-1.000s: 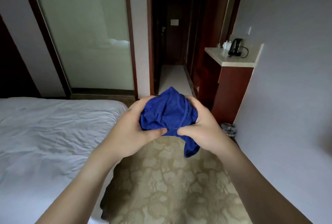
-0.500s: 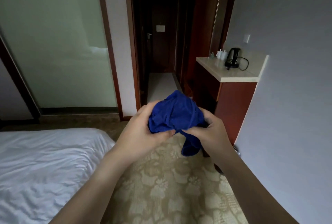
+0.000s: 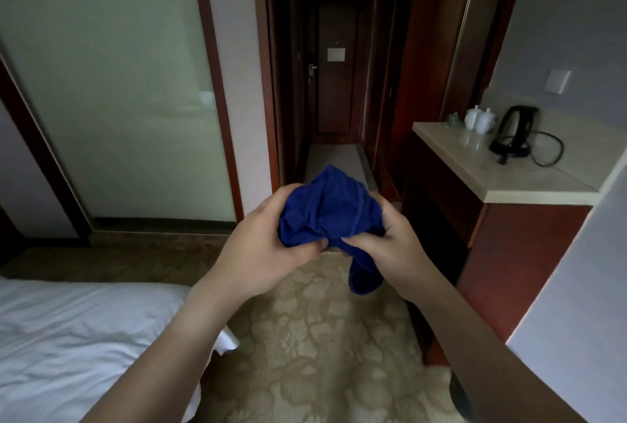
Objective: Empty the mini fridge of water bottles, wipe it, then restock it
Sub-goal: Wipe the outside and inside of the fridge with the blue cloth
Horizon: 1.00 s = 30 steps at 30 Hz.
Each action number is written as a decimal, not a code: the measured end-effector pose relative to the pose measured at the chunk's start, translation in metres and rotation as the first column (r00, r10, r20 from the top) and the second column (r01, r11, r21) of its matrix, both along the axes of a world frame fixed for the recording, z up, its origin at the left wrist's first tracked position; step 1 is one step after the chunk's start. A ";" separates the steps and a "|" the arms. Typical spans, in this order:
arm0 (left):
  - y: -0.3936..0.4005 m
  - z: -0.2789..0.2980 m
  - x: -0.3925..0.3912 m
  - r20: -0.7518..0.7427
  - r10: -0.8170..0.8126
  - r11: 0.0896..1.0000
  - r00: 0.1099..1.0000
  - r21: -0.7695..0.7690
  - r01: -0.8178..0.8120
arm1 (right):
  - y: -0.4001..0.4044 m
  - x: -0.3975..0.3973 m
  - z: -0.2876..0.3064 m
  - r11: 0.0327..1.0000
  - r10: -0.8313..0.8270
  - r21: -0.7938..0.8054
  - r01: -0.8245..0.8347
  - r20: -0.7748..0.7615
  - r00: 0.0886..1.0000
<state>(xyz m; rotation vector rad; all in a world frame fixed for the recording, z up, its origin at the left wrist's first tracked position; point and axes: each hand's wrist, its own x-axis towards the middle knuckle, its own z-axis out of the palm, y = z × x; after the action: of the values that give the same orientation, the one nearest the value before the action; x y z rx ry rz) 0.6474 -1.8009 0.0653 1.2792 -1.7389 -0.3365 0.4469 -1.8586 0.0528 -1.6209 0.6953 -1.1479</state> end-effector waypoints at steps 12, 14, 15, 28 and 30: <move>-0.326 -0.030 0.093 0.016 -0.011 1.000 1.000 0.006 0.011 | -0.316 0.088 -0.014 0.994 -0.110 -0.018 0.108 -0.125 0.986; -0.387 -0.023 0.102 0.013 -0.018 1.000 1.000 0.014 0.018 | -0.369 0.096 -0.007 0.990 -0.143 -0.030 0.141 -0.143 0.979; -0.416 -0.020 0.105 0.014 -0.034 0.999 0.999 0.018 0.033 | -0.394 0.098 -0.003 0.988 -0.151 -0.035 0.148 -0.139 0.979; -0.742 -0.037 0.078 -0.004 -0.229 0.973 0.973 0.021 0.229 | -0.696 0.064 -0.028 0.956 -0.293 -0.050 0.288 -0.169 0.941; -0.793 -0.040 0.055 -0.007 -0.263 0.965 0.965 0.018 0.263 | -0.745 0.040 -0.032 0.949 -0.316 -0.062 0.310 -0.167 0.934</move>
<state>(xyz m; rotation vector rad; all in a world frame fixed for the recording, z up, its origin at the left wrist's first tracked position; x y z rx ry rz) 0.7022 -2.5944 0.0256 1.0591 -1.9089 -0.5087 0.4873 -2.6032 0.0210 -1.6942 1.0852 -1.2571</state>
